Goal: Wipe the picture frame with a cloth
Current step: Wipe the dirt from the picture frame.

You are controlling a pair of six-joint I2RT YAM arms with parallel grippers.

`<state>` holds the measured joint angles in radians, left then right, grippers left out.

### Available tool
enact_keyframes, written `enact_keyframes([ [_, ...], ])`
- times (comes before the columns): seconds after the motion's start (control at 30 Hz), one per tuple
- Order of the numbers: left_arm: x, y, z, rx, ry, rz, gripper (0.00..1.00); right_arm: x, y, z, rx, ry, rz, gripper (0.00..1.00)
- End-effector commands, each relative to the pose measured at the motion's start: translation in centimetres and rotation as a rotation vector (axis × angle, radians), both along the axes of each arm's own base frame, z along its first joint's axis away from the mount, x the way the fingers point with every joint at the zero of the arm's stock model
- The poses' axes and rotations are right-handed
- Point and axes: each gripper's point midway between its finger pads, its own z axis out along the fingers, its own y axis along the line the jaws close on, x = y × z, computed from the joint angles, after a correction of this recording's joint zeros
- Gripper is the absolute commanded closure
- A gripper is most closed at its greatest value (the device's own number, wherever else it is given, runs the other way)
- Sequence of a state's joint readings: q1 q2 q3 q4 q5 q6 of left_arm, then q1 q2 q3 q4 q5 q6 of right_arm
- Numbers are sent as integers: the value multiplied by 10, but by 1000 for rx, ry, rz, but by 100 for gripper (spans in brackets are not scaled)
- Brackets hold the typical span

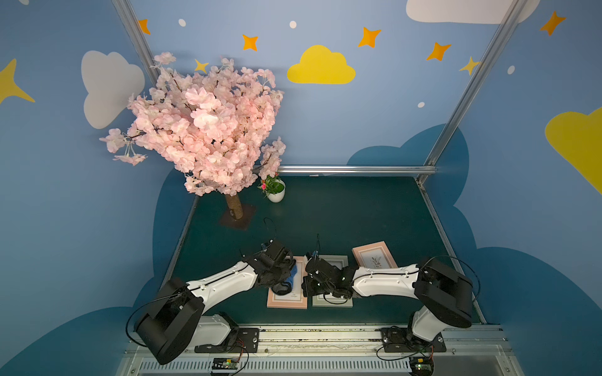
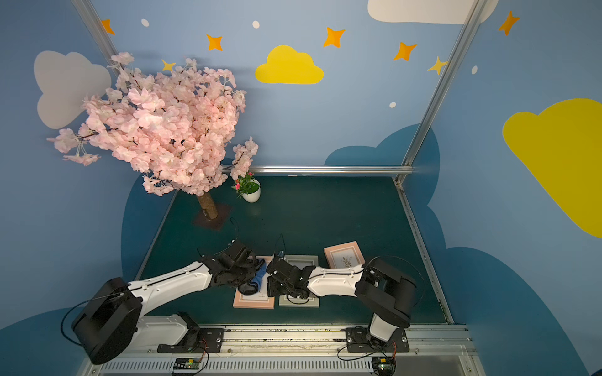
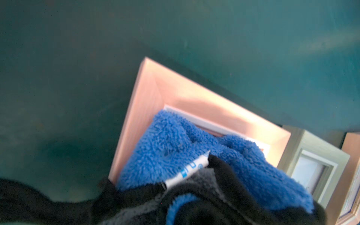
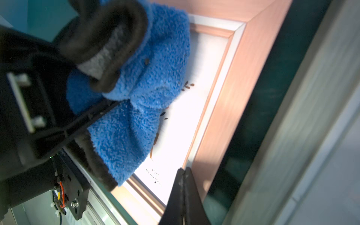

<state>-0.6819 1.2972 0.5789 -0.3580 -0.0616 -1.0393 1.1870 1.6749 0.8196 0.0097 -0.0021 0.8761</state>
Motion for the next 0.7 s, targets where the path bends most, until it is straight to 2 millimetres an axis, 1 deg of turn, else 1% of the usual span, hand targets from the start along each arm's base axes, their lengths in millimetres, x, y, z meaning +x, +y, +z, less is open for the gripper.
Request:
enact_keyframes([
  [0.0, -59, 32, -26, 158, 193, -32, 97, -17, -54, -60, -259, 90, -16, 100],
  [0.17, -88, 34, -20, 180, 210, -52, 97, -17, -54, -60, -258, 92, -21, 100],
  [0.3, -102, 36, -13, 171, 206, -55, 97, -18, -53, -60, -253, 95, -22, 100],
  [0.4, -103, 34, -8, 142, 174, -51, 97, -18, -53, -61, -251, 97, -22, 100],
  [0.5, -99, 34, -4, 138, 148, -44, 97, -18, -53, -62, -251, 100, -26, 100],
  [0.6, -94, 24, -2, 106, 129, -62, 97, -19, -54, -64, -250, 105, -28, 100],
  [0.67, -90, 22, -4, 116, 127, -63, 97, -19, -54, -65, -249, 106, -31, 100],
])
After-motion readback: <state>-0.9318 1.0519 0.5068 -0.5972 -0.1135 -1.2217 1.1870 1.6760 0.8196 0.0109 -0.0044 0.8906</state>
